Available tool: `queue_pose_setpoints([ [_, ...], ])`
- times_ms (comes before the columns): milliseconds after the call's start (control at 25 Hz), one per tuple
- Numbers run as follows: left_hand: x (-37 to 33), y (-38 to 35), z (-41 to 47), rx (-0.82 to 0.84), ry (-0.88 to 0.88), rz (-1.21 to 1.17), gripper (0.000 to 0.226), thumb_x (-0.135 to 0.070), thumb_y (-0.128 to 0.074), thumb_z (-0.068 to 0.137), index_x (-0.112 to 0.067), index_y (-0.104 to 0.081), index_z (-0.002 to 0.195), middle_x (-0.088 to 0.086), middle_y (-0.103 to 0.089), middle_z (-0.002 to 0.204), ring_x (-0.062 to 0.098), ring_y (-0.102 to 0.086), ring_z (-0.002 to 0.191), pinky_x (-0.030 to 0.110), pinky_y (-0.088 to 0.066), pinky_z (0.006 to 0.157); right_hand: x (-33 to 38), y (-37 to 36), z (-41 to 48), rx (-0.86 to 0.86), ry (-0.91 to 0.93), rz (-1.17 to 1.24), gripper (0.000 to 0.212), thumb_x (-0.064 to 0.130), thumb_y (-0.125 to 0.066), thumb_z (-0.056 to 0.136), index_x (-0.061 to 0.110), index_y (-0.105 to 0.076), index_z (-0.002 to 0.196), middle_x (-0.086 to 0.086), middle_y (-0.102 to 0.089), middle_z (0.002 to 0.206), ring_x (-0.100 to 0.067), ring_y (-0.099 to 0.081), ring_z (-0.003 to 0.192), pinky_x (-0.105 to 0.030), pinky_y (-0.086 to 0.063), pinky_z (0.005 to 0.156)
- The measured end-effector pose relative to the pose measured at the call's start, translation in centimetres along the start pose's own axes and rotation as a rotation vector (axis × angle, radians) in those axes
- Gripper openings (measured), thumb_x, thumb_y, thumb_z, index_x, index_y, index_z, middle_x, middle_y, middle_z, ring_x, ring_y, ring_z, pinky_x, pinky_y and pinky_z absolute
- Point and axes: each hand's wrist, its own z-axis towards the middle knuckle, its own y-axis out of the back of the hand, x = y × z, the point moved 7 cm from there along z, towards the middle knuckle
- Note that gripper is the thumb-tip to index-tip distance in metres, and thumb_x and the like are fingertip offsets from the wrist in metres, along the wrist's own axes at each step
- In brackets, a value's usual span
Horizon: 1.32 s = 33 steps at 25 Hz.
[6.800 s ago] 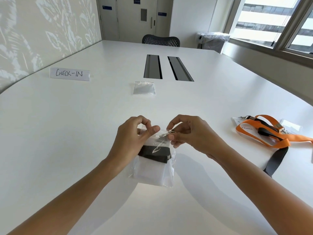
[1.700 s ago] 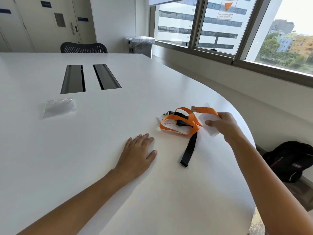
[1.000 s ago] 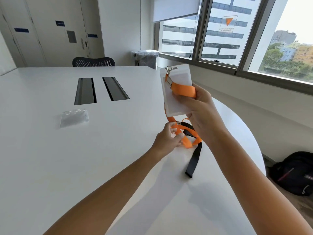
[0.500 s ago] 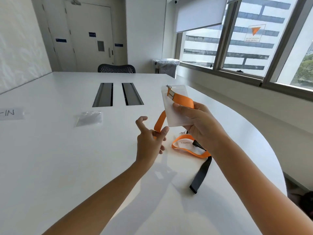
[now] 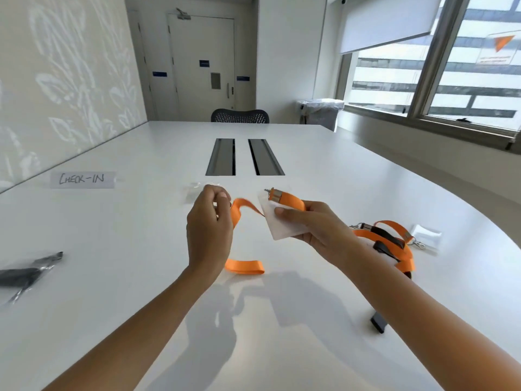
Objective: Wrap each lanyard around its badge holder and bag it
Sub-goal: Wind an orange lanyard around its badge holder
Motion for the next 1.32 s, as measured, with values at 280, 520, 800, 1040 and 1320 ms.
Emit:
queue_pose_setpoints([
  [280, 4.2, 2.4, -0.9, 0.113, 0.119, -0.089, 0.011, -0.009, -0.039, 0.099, -0.014, -0.048, 0.102, -0.002, -0.065, 0.088, 0.01, -0.065, 0.083, 0.028, -0.054, 0.074, -3.0, -3.5, 0.7, 0.13, -0.182, -0.224, 0.038, 0.0, -0.071, 0.084, 0.004, -0.062, 0.121, -0.011, -0.068, 0.107, -0.018, -0.067, 0.092, -0.026, -0.056, 0.08],
  [520, 5.8, 0.2, -3.2, 0.344, 0.115, -0.067, 0.022, -0.008, -0.048, 0.095, -0.026, -0.057, 0.104, -0.016, -0.062, 0.109, 0.004, -0.061, 0.101, 0.013, -0.05, 0.078, -1.2, -3.5, 0.1, -0.028, -0.111, -0.986, 0.092, 0.018, -0.088, 0.068, 0.027, -0.028, 0.136, -0.011, -0.041, 0.119, -0.024, -0.052, 0.095, -0.022, -0.042, 0.065],
  [800, 5.3, -1.3, -3.3, 0.543, -0.024, -0.043, 0.035, -0.002, -0.049, 0.093, -0.03, -0.067, 0.105, -0.021, -0.058, 0.115, -0.004, -0.054, 0.111, 0.018, -0.048, 0.088, -0.4, -2.2, 0.9, -0.092, -0.082, -0.814, 0.043, 0.02, -0.089, 0.065, 0.018, -0.066, 0.101, -0.006, -0.065, 0.094, -0.013, -0.059, 0.078, -0.02, -0.042, 0.06],
  [1040, 5.7, -1.4, -0.5, 0.501, 0.087, 0.034, 0.033, -0.012, -0.052, 0.095, -0.043, -0.063, 0.093, -0.032, -0.061, 0.102, -0.012, -0.059, 0.088, -0.005, -0.036, 0.071, 0.9, 0.6, 1.7, -0.085, -0.107, -0.316, 0.017, 0.009, -0.081, 0.074, 0.006, -0.075, 0.09, -0.01, -0.072, 0.086, -0.015, -0.068, 0.07, -0.022, -0.055, 0.063],
  [1320, 4.0, -4.5, -1.5, 0.609, 0.33, -0.448, 0.032, -0.016, -0.035, 0.104, -0.021, -0.067, 0.103, -0.004, -0.076, 0.094, 0.014, -0.07, 0.098, 0.028, -0.05, 0.094, 1.4, 0.4, 1.6, -0.087, -0.091, -0.016, 0.026, 0.028, -0.063, 0.092, 0.004, -0.055, 0.101, -0.012, -0.07, 0.09, -0.032, -0.075, 0.075, -0.026, -0.055, 0.048],
])
